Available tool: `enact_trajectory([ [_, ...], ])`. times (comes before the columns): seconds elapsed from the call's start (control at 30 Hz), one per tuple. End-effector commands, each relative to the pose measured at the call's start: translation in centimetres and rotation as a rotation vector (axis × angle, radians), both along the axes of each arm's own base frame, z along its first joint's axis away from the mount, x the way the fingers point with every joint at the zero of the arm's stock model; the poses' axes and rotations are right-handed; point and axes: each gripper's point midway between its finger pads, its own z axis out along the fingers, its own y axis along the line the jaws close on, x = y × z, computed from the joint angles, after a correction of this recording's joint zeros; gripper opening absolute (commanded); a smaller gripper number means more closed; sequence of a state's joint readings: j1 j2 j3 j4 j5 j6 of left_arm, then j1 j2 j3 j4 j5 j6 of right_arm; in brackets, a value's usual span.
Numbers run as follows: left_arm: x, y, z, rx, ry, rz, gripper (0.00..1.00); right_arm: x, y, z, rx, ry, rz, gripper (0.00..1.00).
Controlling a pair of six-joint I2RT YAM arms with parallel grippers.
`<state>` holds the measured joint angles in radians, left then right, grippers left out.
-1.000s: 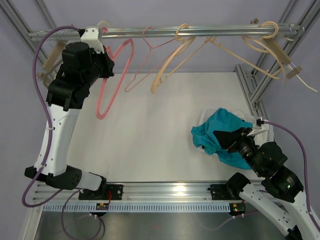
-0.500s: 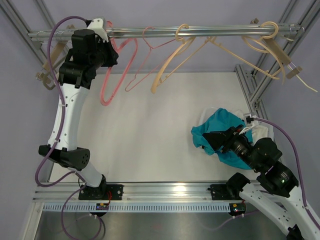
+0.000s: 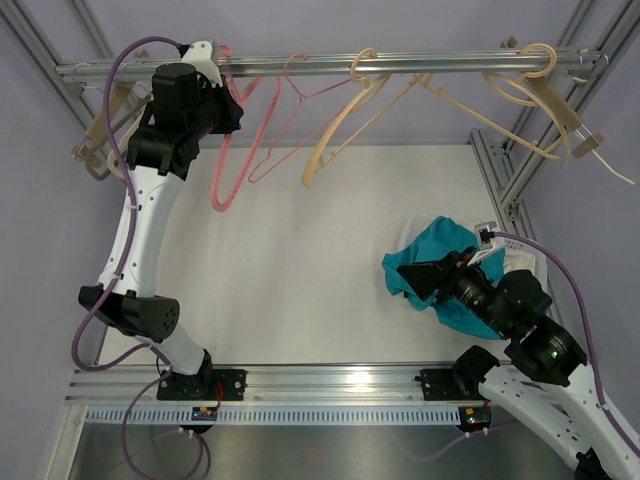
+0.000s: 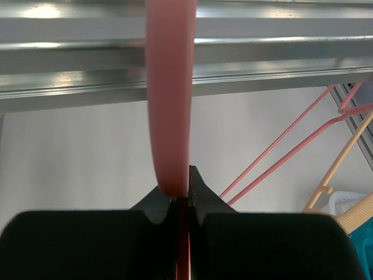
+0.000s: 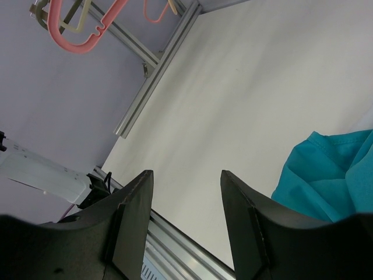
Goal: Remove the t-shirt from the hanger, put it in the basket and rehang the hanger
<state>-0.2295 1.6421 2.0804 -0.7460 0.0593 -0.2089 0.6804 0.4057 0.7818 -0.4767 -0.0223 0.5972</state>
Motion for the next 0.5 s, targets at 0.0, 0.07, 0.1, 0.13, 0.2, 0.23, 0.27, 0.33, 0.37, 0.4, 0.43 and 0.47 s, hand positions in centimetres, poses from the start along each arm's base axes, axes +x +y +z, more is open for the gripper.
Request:
enact_trajectory([
  [0.0, -1.4, -0.3, 2.4, -0.039, -0.082, -0.031, 0.0, -0.1, 0.9, 0.6, 0.007, -0.036, 0.051, 0.58],
  [0.07, -1.7, -0.2, 2.7, -0.042, -0.094, -0.031, 0.0, 0.0, 1.0, 0.6, 0.009, -0.034, 0.05, 0.58],
  [0.1, -2.0, -0.3, 2.6, -0.043, -0.094, -0.037, 0.0, 0.0, 1.0, 0.5, 0.01, -0.033, 0.052, 0.58],
  [0.13, -2.0, -0.3, 2.7, -0.041, -0.096, -0.039, 0.0, -0.1, 1.0, 0.6, 0.015, -0.033, 0.052, 0.58],
  [0.2, -2.0, -0.3, 2.4, -0.041, -0.088, -0.039, 0.0, -0.1, 1.0, 0.6, 0.015, -0.033, 0.053, 0.58],
  [0.23, -2.0, -0.3, 2.3, -0.042, -0.086, -0.038, 0.0, -0.2, 0.9, 0.6, 0.019, -0.034, 0.051, 0.58],
  [0.27, -2.0, -0.3, 2.3, -0.042, -0.086, -0.04, 0.0, -0.2, 0.8, 0.6, 0.018, -0.033, 0.05, 0.58],
  [0.33, -2.1, -0.5, 2.3, -0.049, -0.086, -0.048, 0.01, -0.3, 0.7, 0.6, 0.017, -0.035, 0.048, 0.58],
  [0.37, -2.2, -0.6, 2.4, -0.053, -0.086, -0.055, 0.08, -0.3, 0.7, 0.5, 0.015, -0.033, 0.045, 0.58],
  [0.4, -2.2, -0.8, 2.5, -0.058, -0.086, -0.063, 0.13, -0.3, 0.7, 0.6, 0.015, -0.035, 0.047, 0.58],
  [0.43, -2.4, -0.8, 2.6, -0.063, -0.088, -0.062, 0.17, -0.3, 0.8, 0.4, 0.013, -0.031, 0.048, 0.58],
  [0.47, -2.5, -0.8, 2.7, -0.065, -0.09, -0.061, 0.26, -0.3, 0.8, 0.3, 0.01, -0.03, 0.05, 0.59],
])
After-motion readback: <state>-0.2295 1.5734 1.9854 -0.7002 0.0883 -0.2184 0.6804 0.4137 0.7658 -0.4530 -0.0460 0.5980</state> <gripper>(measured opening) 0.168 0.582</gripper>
